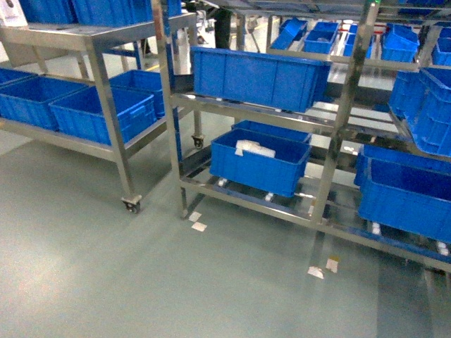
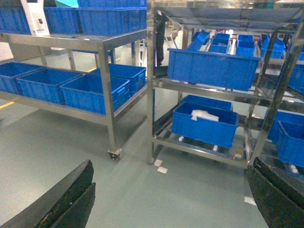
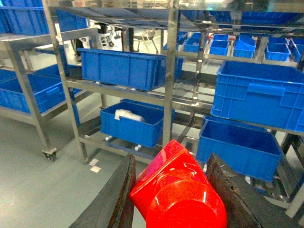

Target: Pick red block from blue box to shelf

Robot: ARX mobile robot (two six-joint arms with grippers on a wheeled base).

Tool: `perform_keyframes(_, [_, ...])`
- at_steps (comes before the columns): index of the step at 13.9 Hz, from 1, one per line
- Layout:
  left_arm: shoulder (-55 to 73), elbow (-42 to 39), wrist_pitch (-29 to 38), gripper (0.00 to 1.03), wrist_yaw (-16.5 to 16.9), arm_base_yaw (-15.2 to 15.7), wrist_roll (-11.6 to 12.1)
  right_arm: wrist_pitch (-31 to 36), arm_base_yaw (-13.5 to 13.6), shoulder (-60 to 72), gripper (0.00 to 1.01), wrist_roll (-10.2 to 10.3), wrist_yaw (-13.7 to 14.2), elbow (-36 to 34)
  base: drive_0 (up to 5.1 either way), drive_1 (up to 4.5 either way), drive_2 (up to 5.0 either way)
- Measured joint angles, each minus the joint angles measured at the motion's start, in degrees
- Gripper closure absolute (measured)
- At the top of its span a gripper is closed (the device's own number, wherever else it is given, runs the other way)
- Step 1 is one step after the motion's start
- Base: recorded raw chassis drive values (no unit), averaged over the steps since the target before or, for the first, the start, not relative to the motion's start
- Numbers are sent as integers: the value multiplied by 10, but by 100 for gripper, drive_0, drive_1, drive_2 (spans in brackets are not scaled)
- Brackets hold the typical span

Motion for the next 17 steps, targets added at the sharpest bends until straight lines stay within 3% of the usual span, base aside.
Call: perform_keyframes(17, [0,0,0,5,0,0,0,0,0,0,63,0,0,0,-148,-148,-148])
